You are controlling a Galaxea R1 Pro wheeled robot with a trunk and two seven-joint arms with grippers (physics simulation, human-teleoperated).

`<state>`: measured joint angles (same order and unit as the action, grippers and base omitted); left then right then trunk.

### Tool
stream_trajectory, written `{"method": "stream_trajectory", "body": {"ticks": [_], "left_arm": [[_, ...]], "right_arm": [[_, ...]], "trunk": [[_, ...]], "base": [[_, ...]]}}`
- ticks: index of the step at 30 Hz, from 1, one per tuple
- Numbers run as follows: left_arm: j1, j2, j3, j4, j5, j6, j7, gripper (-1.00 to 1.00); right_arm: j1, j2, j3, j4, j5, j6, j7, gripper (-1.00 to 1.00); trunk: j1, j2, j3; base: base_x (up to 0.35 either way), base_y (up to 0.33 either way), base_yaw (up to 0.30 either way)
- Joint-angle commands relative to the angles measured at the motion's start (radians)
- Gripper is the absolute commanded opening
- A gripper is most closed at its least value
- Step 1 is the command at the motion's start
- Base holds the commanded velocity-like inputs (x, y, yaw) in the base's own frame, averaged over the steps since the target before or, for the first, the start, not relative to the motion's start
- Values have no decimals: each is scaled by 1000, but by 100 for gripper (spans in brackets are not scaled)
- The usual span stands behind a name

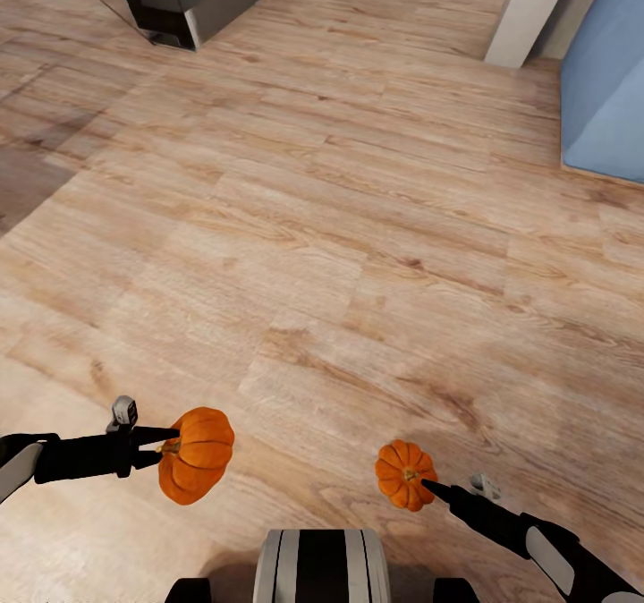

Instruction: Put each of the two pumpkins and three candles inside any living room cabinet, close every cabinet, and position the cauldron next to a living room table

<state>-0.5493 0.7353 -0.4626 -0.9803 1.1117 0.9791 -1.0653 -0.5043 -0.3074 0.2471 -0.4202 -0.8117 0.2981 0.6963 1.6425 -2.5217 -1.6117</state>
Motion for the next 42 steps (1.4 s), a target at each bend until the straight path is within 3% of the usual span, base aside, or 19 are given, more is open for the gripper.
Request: {"method": "stream_trajectory", "body": {"ticks": [1,42], "left_arm": [[-1,1,-4,0,7,6,-2,-100],[-1,1,-4,3,7,5,-2,-100]], "right_arm": [[0,-1,5,0,-10,5,0,100],[0,-1,5,0,-10,1,-2,100]], "trunk": [[0,0,-1],[0,0,-1]], "base": [[0,0,0],[11,13,0]]}}
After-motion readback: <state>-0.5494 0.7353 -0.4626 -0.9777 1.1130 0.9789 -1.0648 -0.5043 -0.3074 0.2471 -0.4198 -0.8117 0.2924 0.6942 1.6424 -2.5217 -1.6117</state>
